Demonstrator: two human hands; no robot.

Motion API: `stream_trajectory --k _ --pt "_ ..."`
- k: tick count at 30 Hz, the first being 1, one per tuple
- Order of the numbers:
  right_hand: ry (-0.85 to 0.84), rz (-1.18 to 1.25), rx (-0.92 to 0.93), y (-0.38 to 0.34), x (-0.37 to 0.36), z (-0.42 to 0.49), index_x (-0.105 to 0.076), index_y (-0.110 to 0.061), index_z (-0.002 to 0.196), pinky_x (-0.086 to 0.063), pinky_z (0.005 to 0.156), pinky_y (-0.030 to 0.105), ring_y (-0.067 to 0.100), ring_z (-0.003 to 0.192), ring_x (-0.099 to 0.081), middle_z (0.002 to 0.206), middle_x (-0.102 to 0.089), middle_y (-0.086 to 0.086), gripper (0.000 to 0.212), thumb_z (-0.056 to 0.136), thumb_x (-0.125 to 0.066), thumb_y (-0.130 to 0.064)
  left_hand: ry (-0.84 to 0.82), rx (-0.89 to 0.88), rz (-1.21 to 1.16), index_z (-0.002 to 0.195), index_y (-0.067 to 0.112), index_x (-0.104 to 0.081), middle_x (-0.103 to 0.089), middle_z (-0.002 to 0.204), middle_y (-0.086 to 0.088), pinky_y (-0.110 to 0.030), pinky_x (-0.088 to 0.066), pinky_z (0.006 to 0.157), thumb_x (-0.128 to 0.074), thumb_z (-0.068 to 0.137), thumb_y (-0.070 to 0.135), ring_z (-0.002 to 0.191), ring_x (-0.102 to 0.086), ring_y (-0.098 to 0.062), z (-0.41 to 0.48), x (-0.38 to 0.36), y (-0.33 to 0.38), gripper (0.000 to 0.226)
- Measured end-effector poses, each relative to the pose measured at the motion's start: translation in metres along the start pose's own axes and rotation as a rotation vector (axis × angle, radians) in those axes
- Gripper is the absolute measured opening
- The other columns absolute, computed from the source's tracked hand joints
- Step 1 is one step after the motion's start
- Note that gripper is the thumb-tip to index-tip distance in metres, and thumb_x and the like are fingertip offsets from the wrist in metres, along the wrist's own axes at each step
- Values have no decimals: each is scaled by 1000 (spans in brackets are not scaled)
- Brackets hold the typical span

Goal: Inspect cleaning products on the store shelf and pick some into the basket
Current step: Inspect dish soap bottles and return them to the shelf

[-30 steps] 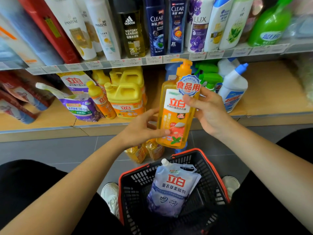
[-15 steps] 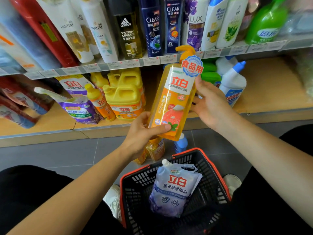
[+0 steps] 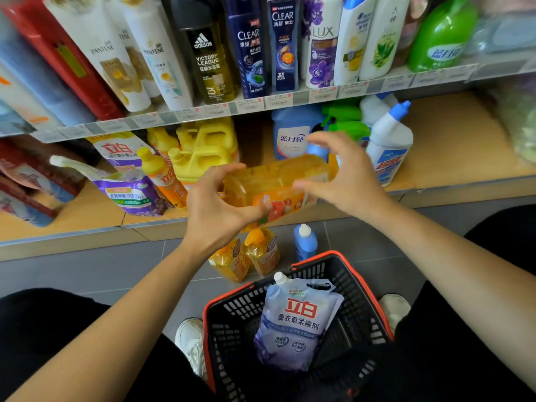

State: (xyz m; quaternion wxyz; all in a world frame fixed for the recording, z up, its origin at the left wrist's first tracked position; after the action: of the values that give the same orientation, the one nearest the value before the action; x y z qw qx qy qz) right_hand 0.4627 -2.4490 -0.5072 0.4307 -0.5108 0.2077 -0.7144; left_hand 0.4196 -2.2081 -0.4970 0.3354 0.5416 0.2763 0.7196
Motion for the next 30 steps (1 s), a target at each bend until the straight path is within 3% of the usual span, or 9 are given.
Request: stream_trajectory --k 3,6,8,11,15,18,22,25,30 --pt "-455 -97 114 -2 -21 -7 -46 -27 148 -37 112 23 -4 133 -44 146 -50 -10 100 62 -90 -51 -89 -131 67 123 23 -68 -70 111 5 -41 -55 85 -87 58 54 100 -65 -14 -6 -3 13 74" --pt "-617 34 55 4 -32 -16 -48 -32 144 -35 97 3 -21 118 -48 128 -55 -33 97 59 -93 -44 -203 -251 102 124 18 -69 -72 110 5 -41 -56 83 -94 61 44 98 -68 -13 -12 -8 20 73" --pt "-622 135 42 6 -35 -21 -53 -31 139 -38 92 3 -16 114 -54 120 -61 -35 89 60 -94 -40 -242 -257 81 127 19 -68 -73 110 5 -41 -57 83 -94 62 45 99 -69 -12 -13 -8 22 75" --pt "-555 233 11 3 -35 -25 -60 -24 131 -43 89 8 -6 111 -60 118 -67 -23 78 62 -95 -34 -267 -287 67 132 20 -66 -72 115 7 -36 -57 88 -93 65 47 105 -67 -7 -10 -6 24 78" --pt "-487 348 -28 -1 -34 -23 -60 -23 133 -51 99 29 5 115 -64 122 -69 -12 77 64 -95 -23 -294 -188 -198 130 19 -67 -72 120 4 -29 -57 91 -79 84 38 112 -67 -8 0 0 24 51" --pt "-465 421 -50 -1 -36 -24 -61 -21 133 -52 95 24 7 115 -65 123 -70 -11 76 65 -94 -18 -306 -104 -350 123 20 -69 -73 117 -1 -28 -59 86 -75 85 28 108 -70 -13 7 5 23 39" --pt "-469 484 -63 -3 -42 -27 -59 -20 135 -49 94 18 7 116 -65 124 -70 -10 78 65 -94 -15 -291 -98 -397 115 19 -70 -74 105 -15 -41 -60 86 -75 81 22 99 -70 -31 11 9 21 35" --pt "-468 494 -63 -4 -45 -29 -59 -17 137 -49 95 19 8 117 -65 125 -69 -10 80 65 -94 -15 -305 -93 -437 119 17 -68 -74 101 -18 -35 -60 83 -70 85 19 93 -72 -23 12 10 21 34" --pt "-430 507 -97 -2 -44 -27 -63 -18 129 -52 89 17 7 108 -69 117 -73 -10 70 65 -93 -12 -350 -121 -396 135 11 -58 -70 120 -18 -40 -58 95 -62 95 1 114 -67 -27 9 11 18 41"
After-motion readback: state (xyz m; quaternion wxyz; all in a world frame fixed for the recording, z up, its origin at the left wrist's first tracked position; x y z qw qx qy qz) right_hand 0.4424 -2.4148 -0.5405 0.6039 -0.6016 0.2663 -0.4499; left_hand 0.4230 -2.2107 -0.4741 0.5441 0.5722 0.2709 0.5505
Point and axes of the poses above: each hand's wrist, its own z-axis towards the middle knuckle, its own x-axis out of the back of the hand, y = z × x, the point moved 3 cm from there along z, towards the middle knuckle
